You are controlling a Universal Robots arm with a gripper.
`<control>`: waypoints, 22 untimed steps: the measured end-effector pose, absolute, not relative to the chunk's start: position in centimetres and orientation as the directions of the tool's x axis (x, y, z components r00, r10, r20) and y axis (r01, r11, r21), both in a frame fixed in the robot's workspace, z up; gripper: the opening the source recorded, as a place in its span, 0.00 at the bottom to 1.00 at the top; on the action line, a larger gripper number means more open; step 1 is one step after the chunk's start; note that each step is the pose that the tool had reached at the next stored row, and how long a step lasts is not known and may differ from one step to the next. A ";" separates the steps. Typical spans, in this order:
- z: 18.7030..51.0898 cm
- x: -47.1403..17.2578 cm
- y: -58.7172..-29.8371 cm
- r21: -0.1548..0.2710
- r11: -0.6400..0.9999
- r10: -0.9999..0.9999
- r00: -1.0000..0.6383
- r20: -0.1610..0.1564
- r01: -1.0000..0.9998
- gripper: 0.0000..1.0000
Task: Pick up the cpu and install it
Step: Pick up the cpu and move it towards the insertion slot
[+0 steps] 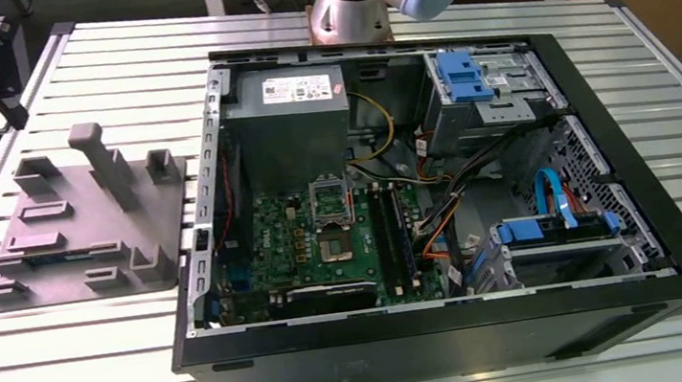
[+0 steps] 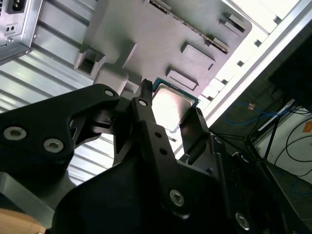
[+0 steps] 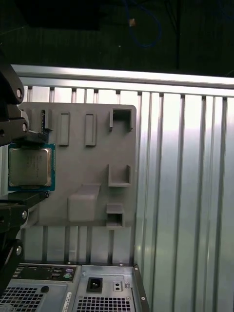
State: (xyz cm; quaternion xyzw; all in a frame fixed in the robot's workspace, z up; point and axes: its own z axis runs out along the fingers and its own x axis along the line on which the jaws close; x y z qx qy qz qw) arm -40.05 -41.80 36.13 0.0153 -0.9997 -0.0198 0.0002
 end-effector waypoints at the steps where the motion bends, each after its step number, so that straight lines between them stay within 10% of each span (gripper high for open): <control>1: 36.1 -40.0 -41.9 0.040 0.999 -0.030 -1.000 0.000 -0.030 0.47; 22: 36.1 -35.6 -42.6 0.040 0.999 -0.027 -1.000 0.000 -0.027 0.47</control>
